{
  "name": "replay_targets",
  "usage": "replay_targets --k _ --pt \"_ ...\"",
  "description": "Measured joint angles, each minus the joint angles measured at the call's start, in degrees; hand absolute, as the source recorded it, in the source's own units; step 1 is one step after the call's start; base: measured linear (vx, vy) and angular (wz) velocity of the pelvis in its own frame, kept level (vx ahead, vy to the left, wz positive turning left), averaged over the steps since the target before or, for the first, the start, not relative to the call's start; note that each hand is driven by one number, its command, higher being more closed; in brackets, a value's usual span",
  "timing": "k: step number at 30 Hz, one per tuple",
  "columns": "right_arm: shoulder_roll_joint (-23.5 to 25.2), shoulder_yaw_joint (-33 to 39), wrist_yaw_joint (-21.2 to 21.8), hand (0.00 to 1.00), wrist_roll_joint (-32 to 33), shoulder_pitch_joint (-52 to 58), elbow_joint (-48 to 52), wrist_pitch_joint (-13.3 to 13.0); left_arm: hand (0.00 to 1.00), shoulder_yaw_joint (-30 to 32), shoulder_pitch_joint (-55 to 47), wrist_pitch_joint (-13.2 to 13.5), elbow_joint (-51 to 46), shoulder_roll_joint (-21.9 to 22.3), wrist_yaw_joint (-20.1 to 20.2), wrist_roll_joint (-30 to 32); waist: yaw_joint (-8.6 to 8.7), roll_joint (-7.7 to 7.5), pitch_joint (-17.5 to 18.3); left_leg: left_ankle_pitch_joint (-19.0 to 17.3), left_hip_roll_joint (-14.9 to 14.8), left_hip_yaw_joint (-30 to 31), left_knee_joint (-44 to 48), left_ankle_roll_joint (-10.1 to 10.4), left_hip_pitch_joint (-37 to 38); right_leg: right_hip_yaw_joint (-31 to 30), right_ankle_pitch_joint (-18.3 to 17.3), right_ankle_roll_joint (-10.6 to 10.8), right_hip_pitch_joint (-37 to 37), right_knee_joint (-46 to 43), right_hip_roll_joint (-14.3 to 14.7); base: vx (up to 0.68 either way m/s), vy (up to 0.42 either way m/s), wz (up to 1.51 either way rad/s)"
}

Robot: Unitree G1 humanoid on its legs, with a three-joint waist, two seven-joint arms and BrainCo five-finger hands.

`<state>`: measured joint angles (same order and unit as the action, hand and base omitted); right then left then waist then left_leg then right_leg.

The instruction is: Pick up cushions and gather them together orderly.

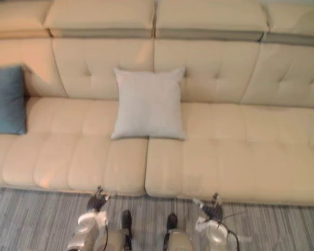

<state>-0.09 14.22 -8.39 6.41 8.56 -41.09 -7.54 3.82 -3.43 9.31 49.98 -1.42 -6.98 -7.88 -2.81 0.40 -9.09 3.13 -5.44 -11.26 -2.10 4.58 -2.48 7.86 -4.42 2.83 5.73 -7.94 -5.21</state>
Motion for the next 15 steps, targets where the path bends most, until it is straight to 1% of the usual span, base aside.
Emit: replay_targets --k 3,6,8,11,12,15 --pt "0.11 -0.43 0.83 0.00 -1.75 0.12 -3.48 0.41 0.00 1.85 -1.62 -0.36 2.80 -0.03 0.57 2.41 0.07 -0.50 1.46 0.04 0.27 -0.05 -1.55 -0.03 2.47 -0.08 0.06 0.12 -2.04 1.34 0.00 0.03 0.034 -0.01" --pt "0.05 -0.46 1.36 0.00 -1.96 0.01 -5.62 0.48 0.00 1.98 -2.08 -0.41 4.24 -0.69 0.74 3.47 0.05 -1.17 2.59 0.04 0.57 -0.22 -2.59 -0.06 4.64 -0.49 0.36 0.26 -3.95 2.48 -0.03 0.02 0.030 -0.04" --pt "0.04 -0.50 1.62 0.00 -1.96 -0.07 -6.31 0.58 0.00 1.96 -2.27 -0.46 4.84 -0.82 0.76 4.04 0.06 -1.24 3.35 0.05 0.95 -0.24 -2.86 -0.10 5.14 -0.81 0.53 0.30 -4.15 2.50 -0.22 0.03 0.035 -0.10" --pt "-0.05 -1.04 1.58 0.00 -1.99 -0.91 -7.44 1.23 0.00 1.89 -2.27 -0.48 4.90 -0.75 0.78 4.48 -0.08 -1.26 3.26 -0.12 1.29 -1.33 -2.76 -0.38 5.98 -2.27 0.90 0.71 -4.09 1.69 -0.48 0.01 0.036 -0.22" --pt "0.05 -1.44 1.55 0.00 -1.99 -1.51 -7.44 1.50 0.00 1.82 -2.01 -0.49 4.87 -0.81 0.77 4.52 -0.10 -1.34 2.96 -0.37 1.40 -2.06 -2.02 -0.66 5.59 -2.90 0.63 1.09 -3.25 -0.05 -0.73 0.01 0.037 -0.24" --pt "0.10 -2.11 1.18 0.00 -1.98 -2.94 -7.41 1.58 0.00 1.58 -0.45 -0.68 4.76 -0.95 0.63 4.52 0.20 -1.97 1.92 -2.56 1.34 -2.43 3.80 -1.46 1.80 -3.41 0.56 1.34 0.11 -4.26 -1.35 -0.07 0.014 -0.11"
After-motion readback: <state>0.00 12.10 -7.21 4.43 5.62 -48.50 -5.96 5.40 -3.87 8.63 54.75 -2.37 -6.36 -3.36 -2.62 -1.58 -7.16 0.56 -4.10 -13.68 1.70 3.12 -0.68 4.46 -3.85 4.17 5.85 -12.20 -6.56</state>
